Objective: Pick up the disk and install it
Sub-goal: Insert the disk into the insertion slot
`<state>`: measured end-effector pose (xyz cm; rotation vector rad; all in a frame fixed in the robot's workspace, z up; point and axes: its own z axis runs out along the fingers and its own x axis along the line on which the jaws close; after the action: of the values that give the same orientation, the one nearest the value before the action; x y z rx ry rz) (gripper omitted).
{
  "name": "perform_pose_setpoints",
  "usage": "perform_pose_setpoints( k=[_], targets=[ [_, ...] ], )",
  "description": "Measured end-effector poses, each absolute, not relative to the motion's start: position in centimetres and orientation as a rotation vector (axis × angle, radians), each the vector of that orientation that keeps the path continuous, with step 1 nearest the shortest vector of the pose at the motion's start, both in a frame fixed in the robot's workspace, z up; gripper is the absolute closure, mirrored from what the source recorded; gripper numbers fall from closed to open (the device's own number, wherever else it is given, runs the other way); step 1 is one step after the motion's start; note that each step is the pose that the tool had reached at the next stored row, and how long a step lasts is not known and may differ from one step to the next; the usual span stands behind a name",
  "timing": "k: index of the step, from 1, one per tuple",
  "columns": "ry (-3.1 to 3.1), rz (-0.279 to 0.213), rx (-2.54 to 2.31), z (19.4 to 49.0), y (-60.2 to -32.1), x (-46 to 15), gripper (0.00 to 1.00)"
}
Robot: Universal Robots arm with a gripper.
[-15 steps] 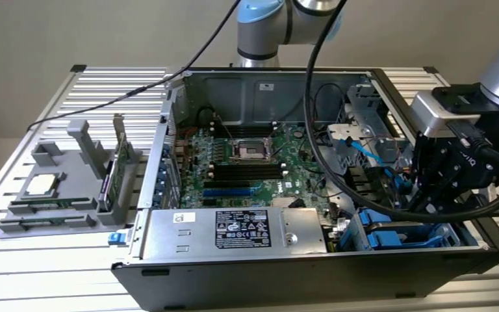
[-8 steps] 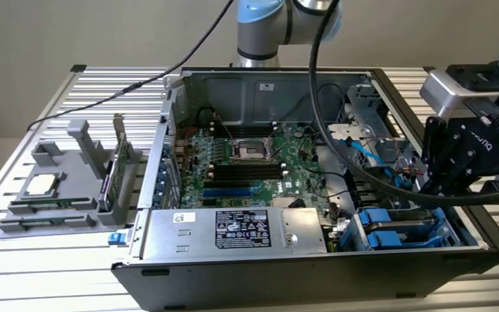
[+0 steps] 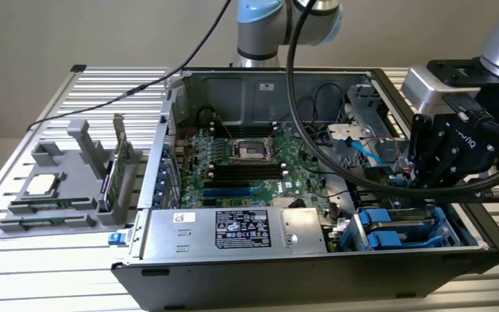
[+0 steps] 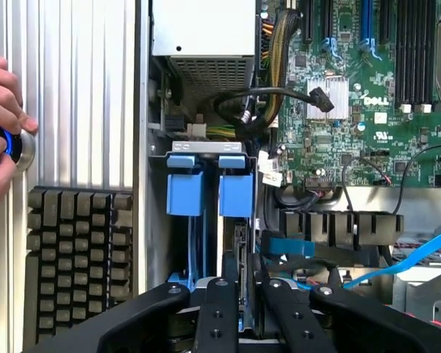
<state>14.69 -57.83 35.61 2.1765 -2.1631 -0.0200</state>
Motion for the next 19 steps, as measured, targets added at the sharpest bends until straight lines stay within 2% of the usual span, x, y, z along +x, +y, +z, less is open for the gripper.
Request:
perform_pose_setpoints(
  k=[12,19],
  targets=[
    [-2.163,-0.02,2.177,39.6,-57.8,13.8,0.8],
    [-2.166,-0.013,2.18,40.0,-56.0,13.6,0.8]
  ],
)
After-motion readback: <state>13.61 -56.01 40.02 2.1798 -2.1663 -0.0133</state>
